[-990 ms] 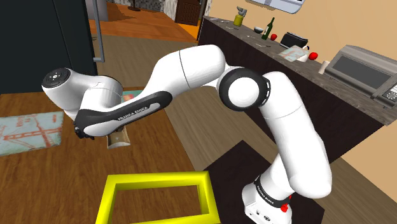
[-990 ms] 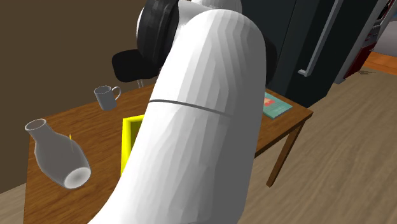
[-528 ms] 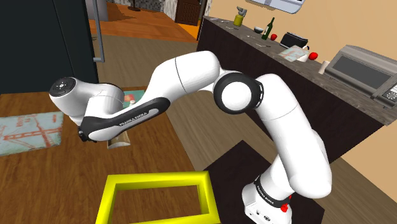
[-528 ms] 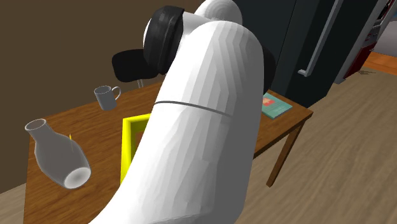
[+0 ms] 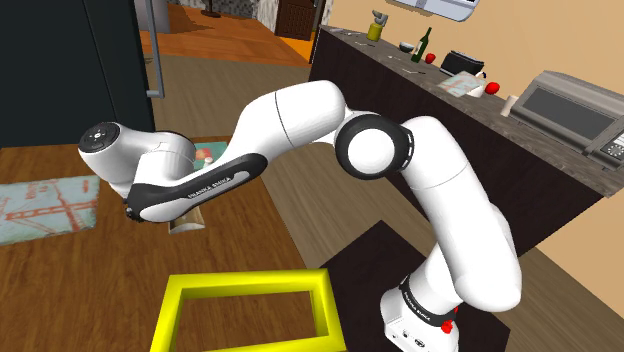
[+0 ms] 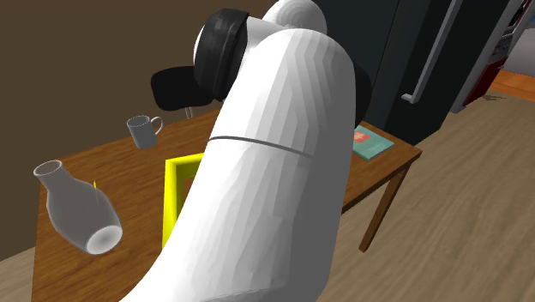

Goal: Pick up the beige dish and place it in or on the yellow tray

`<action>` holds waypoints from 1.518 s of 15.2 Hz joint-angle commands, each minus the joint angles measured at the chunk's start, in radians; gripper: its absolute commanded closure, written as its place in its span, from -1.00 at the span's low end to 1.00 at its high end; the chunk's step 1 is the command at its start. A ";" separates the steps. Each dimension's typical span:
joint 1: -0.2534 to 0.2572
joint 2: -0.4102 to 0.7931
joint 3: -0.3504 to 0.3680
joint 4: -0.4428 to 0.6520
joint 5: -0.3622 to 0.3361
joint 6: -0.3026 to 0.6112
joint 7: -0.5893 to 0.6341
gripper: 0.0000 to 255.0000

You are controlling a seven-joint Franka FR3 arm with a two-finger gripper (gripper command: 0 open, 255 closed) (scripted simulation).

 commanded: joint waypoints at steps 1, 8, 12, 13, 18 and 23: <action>0.000 0.000 0.000 0.000 0.000 0.000 0.000 1.00; 0.000 0.000 0.000 0.000 0.000 0.000 0.000 1.00; -0.005 -0.025 0.008 -0.004 0.009 -0.019 -0.009 1.00; -0.006 -0.033 0.011 -0.005 0.013 -0.026 -0.012 1.00; -0.012 -0.071 0.023 -0.004 0.029 -0.061 -0.029 1.00; -0.016 -0.105 0.035 0.003 0.044 -0.099 -0.047 1.00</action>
